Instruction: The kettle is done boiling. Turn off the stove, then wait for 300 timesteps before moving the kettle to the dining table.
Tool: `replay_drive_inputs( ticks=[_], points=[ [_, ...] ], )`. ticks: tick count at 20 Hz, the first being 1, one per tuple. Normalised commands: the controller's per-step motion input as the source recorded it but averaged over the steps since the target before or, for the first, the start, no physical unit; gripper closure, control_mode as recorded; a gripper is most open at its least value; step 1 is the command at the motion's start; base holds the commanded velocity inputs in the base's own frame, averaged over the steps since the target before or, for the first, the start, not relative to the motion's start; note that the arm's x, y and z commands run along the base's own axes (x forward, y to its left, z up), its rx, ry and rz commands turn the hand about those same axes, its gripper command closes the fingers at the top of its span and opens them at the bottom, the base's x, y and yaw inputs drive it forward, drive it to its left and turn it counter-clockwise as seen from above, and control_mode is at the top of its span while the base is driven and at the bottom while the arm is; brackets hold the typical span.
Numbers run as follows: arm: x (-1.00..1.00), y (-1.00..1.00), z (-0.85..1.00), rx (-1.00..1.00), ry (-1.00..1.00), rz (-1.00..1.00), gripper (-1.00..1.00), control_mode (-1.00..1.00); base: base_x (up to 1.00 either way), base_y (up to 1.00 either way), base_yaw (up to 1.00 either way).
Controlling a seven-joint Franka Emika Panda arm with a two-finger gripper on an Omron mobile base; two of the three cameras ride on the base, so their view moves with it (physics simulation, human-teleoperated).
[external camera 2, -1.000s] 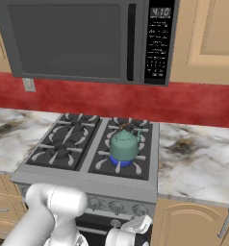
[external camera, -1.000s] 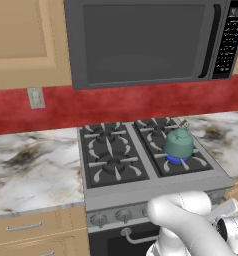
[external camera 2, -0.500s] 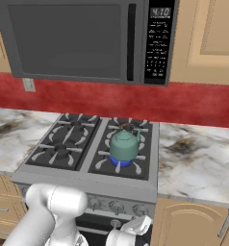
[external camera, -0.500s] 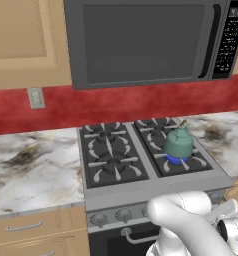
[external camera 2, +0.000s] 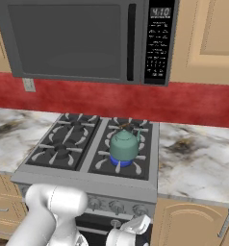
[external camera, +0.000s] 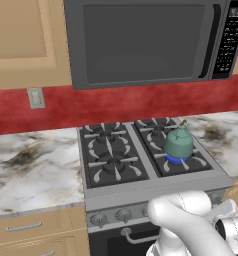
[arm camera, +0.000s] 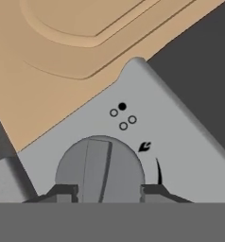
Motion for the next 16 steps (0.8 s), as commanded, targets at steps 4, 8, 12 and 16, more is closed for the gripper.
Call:
replay_drive_inputs(
  ticks=[4, 8, 12, 16],
  points=[
    [0.23, 0.00, 0.00, 0.00, 0.00, 0.00, 1.00, -1.00, 0.00, 0.00, 0.00],
    [0.16, 0.00, 0.00, 0.00, 0.00, 0.00, 1.00, -1.00, 0.00, 0.00, 0.00],
    [0.06, -0.02, 0.00, 0.00, 0.00, 0.01, 1.00, -1.00, 0.00, 0.00, 0.00],
    [0.01, -0.05, 0.00, 0.00, 0.00, 0.01, 1.00, -1.00, 0.00, 0.00, 0.00]
  ],
)
